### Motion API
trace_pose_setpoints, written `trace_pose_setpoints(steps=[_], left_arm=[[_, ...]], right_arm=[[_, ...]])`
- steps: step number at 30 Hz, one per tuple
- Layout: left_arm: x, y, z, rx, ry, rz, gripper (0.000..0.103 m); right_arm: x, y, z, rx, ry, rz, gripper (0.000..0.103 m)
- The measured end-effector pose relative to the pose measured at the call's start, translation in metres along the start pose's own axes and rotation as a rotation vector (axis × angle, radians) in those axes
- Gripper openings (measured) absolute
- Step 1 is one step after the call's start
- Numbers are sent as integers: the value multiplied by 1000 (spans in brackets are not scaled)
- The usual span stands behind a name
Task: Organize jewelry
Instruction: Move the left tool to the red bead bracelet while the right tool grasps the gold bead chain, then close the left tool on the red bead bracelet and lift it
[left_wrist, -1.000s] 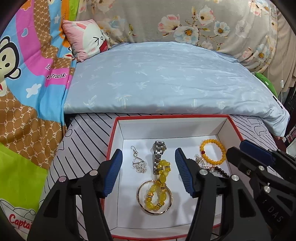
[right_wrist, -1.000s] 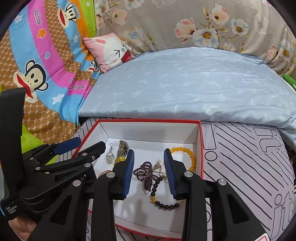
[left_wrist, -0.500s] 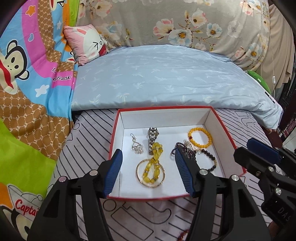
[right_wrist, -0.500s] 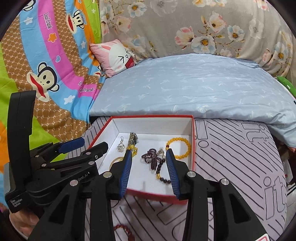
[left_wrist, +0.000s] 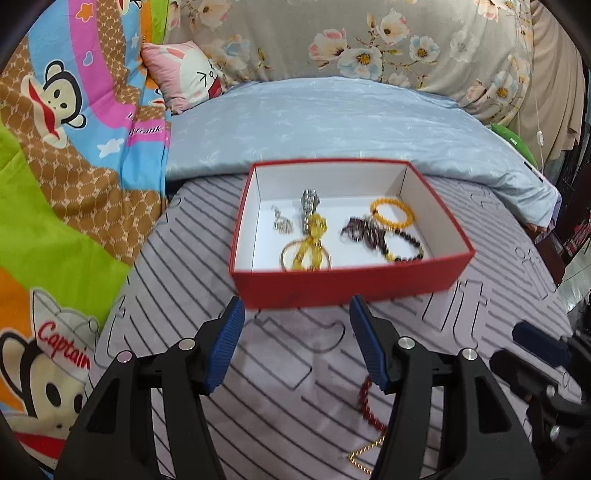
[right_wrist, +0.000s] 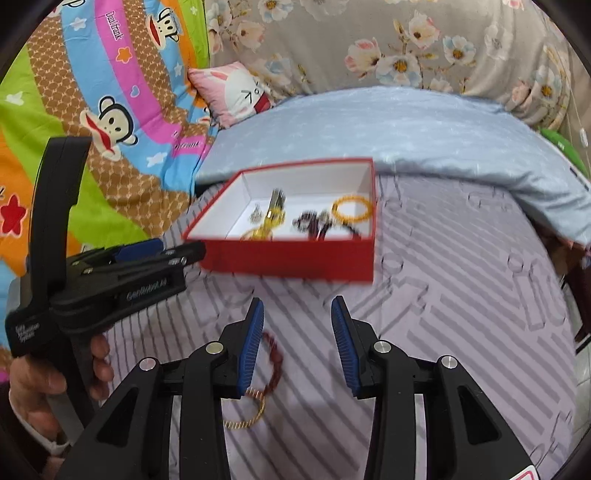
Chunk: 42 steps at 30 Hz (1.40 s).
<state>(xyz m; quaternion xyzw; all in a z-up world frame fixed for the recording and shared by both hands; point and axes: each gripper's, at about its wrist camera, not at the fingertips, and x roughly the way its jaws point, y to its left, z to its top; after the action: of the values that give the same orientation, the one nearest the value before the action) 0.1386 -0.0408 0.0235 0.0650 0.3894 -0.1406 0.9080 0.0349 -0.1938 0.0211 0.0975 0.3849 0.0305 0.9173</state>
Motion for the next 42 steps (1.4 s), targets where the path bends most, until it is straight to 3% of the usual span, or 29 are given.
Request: trace_pose_setpoints(steps=[6, 15, 25, 42], left_arm=[[6, 1, -33, -30, 66, -11, 57], [11, 15, -65, -97, 138, -16, 57], [13, 16, -71, -113, 154, -31, 57], [30, -26, -69, -61, 174, -95, 56]], right_arm=[[13, 12, -42, -10, 95, 19, 38], [35, 27, -61, -32, 132, 18, 36], [50, 26, -68, -53, 140, -28, 4], [23, -5, -65, 58, 106, -34, 3]])
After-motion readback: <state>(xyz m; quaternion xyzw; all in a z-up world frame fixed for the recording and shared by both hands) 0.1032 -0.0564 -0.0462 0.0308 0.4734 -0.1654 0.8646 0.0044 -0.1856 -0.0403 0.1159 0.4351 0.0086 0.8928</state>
